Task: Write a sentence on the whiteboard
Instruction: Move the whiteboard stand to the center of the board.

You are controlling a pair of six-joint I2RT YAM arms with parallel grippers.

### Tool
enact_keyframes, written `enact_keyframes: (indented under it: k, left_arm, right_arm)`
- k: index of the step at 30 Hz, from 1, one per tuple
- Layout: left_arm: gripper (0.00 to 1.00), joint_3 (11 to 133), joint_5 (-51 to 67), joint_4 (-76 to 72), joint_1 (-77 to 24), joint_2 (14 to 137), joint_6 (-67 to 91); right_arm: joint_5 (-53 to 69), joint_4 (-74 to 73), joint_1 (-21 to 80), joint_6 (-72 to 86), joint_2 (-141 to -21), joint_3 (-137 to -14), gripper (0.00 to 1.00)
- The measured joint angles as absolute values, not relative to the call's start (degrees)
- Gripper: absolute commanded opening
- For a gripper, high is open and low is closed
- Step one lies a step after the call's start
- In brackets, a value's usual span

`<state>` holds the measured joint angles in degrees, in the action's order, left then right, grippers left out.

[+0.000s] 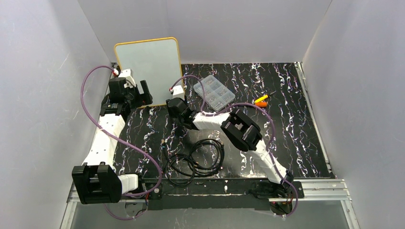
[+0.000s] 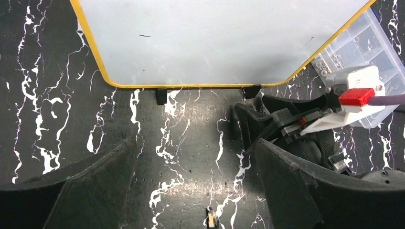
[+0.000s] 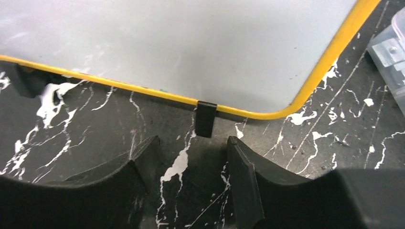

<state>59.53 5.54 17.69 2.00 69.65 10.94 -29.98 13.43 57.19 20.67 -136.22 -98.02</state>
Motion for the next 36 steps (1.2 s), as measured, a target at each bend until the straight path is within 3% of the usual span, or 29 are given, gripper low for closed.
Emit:
enact_keyframes:
  k: [6, 11, 23, 36]
  left_arm:
    - [0.92, 59.64, 5.63, 18.52, 2.00, 68.86, 10.85]
    - [0.92, 59.88, 5.63, 18.63, 2.00, 67.96, 10.55]
    - [0.91, 59.92, 5.63, 18.96, 2.00, 67.92, 10.46]
    - [0.91, 59.90, 11.11, 17.89, 2.00, 66.85, 10.61]
  right_arm:
    - [-33.47, 11.55, 57.19, 20.58, -139.31, -102.39, 0.59]
    - [-34.72, 10.33, 57.17, 20.12, -141.82, -106.13, 0.51]
    - [-39.22, 11.22, 56.99, 20.62, -143.37, -107.28, 0.01]
    - [-38.92, 17.45, 56.69, 21.61, -127.68, -81.08, 0.01]
